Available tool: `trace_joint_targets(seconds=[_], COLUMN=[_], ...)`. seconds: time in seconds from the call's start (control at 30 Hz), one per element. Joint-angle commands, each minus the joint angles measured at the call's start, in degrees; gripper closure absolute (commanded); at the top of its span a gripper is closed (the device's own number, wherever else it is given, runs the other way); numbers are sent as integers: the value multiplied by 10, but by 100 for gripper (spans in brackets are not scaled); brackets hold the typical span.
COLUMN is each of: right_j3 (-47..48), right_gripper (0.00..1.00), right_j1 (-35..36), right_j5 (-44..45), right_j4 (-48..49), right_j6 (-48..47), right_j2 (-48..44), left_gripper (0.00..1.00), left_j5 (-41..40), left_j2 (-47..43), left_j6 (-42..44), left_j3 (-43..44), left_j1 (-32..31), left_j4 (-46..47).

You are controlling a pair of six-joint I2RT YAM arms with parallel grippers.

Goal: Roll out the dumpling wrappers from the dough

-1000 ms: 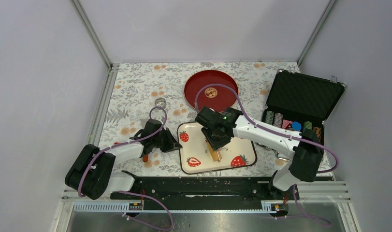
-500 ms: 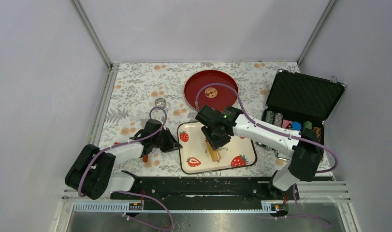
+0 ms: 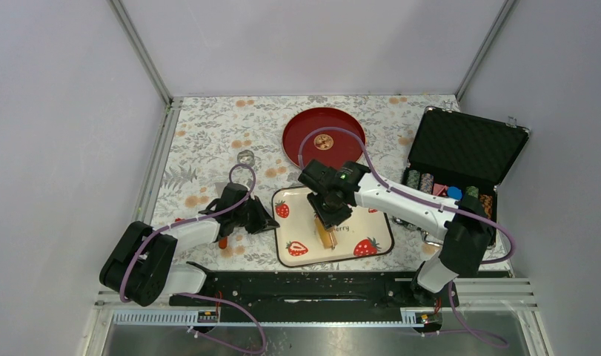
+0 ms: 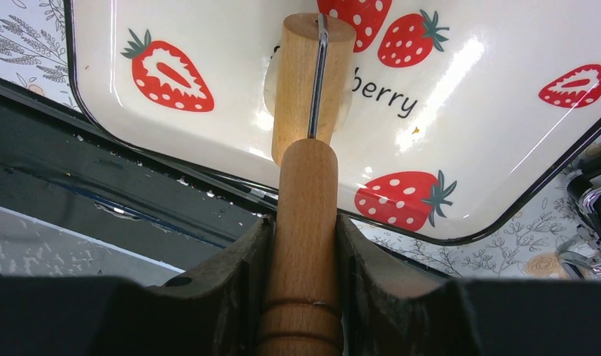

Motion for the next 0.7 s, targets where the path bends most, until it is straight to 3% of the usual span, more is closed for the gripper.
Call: trace_joint_targets(seconds=[0.0, 0.67], right_j3=[-86, -82], right_gripper=[100, 100], right_j1=[19, 19], right_j5=[-178, -191], right_j4=[152, 156], right_j6=[40, 39], right_j2=[152, 169], left_gripper=[100, 100], left_j5=[10, 12], left_j2=[-2, 0], left_j6=[-10, -9], left_j3=[-1, -1], left_j1=[3, 4], left_j4=[31, 32])
